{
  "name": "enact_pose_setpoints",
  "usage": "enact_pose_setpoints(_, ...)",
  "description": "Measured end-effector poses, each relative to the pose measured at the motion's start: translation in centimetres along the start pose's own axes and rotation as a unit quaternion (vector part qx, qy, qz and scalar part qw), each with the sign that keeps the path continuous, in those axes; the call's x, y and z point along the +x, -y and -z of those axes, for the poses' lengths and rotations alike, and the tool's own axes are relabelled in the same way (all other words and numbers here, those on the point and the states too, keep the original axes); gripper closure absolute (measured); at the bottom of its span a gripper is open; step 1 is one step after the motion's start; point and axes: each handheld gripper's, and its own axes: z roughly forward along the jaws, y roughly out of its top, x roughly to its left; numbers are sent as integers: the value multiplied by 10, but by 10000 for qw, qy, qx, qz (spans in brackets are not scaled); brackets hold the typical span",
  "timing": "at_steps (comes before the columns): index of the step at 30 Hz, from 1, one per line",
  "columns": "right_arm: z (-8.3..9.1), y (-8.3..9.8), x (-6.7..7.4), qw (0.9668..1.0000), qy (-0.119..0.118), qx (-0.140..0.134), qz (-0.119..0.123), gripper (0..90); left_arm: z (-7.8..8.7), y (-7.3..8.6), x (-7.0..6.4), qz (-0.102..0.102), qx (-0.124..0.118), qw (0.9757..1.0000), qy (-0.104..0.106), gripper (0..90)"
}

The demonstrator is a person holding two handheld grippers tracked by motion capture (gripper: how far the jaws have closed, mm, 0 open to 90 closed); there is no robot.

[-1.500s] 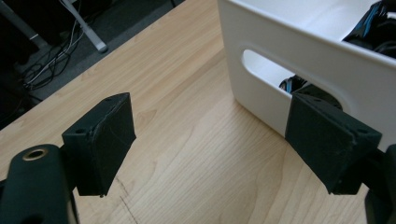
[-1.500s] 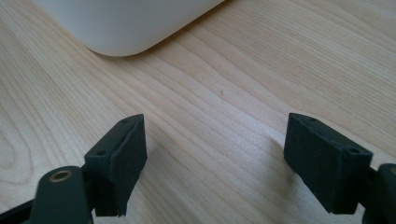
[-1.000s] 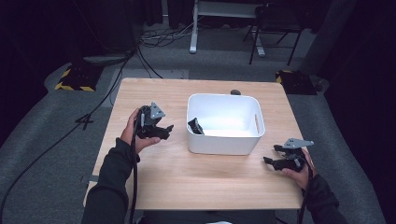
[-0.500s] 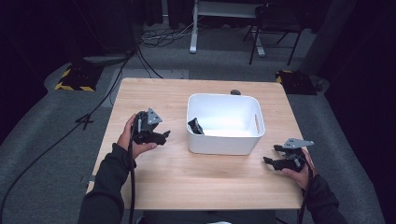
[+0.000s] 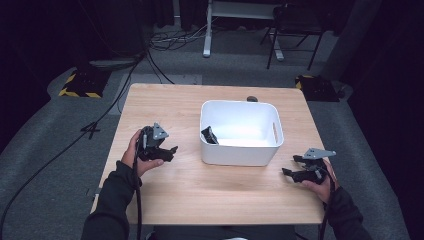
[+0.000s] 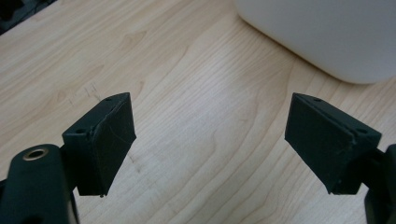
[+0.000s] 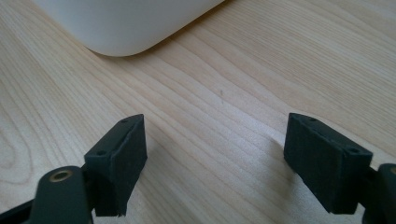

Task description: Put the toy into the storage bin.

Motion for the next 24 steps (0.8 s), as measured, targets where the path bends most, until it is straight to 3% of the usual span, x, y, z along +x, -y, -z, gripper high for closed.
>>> enact_pose_setpoints(1, 0, 0, 0, 10000, 1, 5, 13, 214, -1, 2, 0, 41, -3, 9999, 94, 163)
enact_pose_setpoints(4, 0, 0, 0, 10000, 1, 4, 16, 214, -1, 7, 1, -14, 43, 10000, 70, 162)
enact_pose_setpoints(8, 0, 0, 0, 10000, 1, 4, 15, 214, -1, 14, 0, 61, 87, 9999, 105, 163)
enact_pose_setpoints(11, 0, 0, 0, 10000, 4, -1, 12, 214, -1, 19, 0, 82, 123, 9999, 12, 162)
enact_pose_setpoints(13, 0, 0, 0, 10000, 0, 2, 7, 214, 0, 21, 0, 91, 130, 9998, 99, 162)
enact_pose_setpoints(24, 0, 0, 0, 10000, 4, 4, 22, 214, 4, 37, 0, 113, 193, 9997, 100, 163)
